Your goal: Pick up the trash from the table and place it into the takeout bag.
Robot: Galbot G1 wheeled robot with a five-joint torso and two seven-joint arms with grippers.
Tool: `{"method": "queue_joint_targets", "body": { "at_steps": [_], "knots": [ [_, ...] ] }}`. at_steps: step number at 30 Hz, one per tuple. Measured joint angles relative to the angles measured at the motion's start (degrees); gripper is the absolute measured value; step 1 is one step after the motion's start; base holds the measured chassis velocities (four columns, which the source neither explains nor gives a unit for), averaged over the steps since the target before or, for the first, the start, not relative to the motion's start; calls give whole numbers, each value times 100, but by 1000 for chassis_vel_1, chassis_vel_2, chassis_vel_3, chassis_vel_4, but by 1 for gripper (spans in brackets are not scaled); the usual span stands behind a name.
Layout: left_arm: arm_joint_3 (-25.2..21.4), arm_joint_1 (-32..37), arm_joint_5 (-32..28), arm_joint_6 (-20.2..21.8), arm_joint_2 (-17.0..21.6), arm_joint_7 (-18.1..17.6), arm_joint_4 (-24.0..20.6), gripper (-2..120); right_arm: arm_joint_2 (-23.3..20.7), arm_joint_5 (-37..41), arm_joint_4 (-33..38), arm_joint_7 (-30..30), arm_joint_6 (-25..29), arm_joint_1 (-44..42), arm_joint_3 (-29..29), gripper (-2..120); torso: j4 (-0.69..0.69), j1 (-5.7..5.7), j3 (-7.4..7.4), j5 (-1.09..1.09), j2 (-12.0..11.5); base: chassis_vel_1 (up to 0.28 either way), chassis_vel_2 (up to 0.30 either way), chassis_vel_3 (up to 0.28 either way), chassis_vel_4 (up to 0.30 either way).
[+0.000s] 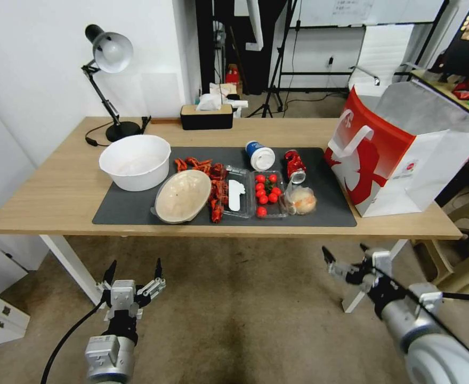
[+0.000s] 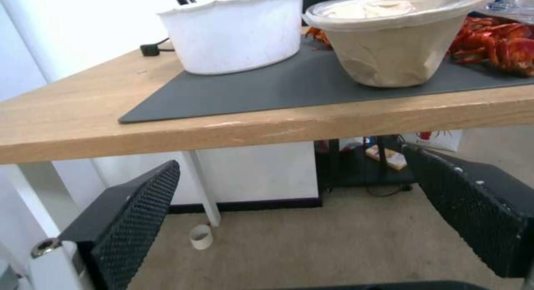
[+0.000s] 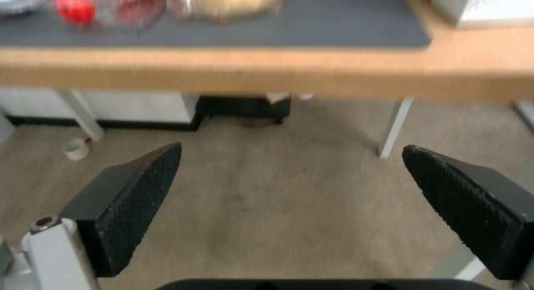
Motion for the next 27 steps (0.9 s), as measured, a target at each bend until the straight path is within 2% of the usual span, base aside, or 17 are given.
{"method": "queue_joint_targets", "body": {
  "at_steps": [11,27],
  "knots": [
    [20,-33,-30,-19,18,2,63,100,92,-12,-69,-134,0,-13,-43,100,0,1,1,1,0,0,0,0,0],
    [-6,-42,-44,-31,-36,1,80,100,-8,3,-158,-136,0,141,-78,100,0,2,1,1,0,0,0,0,0]
  ]
}}
